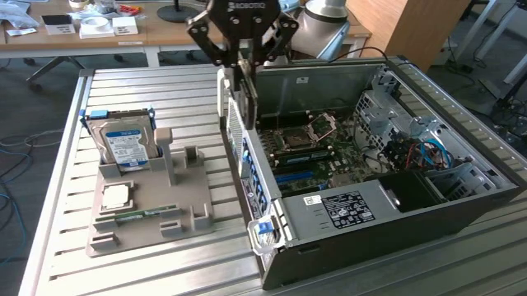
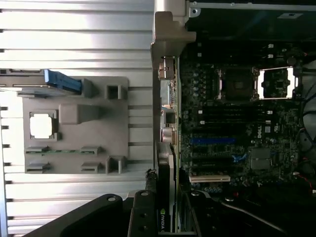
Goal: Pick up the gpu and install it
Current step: 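Pick up the gpu and move the gpu toward the slot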
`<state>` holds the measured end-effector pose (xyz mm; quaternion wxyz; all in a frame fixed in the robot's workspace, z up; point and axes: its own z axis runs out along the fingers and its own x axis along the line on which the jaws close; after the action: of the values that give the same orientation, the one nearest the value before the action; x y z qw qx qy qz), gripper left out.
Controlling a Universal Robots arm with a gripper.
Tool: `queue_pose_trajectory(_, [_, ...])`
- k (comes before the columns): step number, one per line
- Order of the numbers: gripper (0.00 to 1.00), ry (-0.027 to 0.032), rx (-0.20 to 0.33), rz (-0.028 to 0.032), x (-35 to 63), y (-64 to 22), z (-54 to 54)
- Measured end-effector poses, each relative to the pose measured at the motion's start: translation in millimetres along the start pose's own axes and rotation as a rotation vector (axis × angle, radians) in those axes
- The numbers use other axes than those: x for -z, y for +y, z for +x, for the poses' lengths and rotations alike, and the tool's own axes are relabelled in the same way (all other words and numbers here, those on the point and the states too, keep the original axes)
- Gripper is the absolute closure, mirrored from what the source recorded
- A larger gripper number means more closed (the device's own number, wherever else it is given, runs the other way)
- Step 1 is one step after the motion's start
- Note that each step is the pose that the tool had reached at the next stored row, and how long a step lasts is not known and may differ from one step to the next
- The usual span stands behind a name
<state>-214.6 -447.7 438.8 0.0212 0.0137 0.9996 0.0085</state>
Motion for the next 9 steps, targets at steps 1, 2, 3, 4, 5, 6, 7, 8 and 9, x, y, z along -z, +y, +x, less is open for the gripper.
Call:
queue_pose_trajectory(1, [0.73,0.0001,0.0,-0.0003,-0.2,0.1,-4.5])
queue_pose_trajectory(2, [0.73,0.0,0.0,-0.0008,-0.4,0.2,-9.0])
queue_pose_trajectory(3, [0.73,0.0,0.0,-0.0012,-0.6,0.3,-14.0])
queue_pose_trajectory(4, [0.73,0.0,0.0,-0.0015,-0.8,0.5,-18.4])
queue_pose_trajectory(5, [0.73,0.0,0.0,-0.0016,-1.0,0.6,-22.7])
queue_pose_trajectory(6, [0.73,0.0,0.0,-0.0016,-1.1,0.7,-26.5])
queue_pose_trajectory(7, [0.73,0.0001,0.0,-0.0017,-1.3,0.8,-30.2])
queue_pose_trajectory(8, [0.73,0.0001,0.0,-0.0017,-1.4,0.9,-34.2])
queue_pose_trajectory(9, [0.73,0.0,0.0,-0.0017,-1.7,1.0,-38.6])
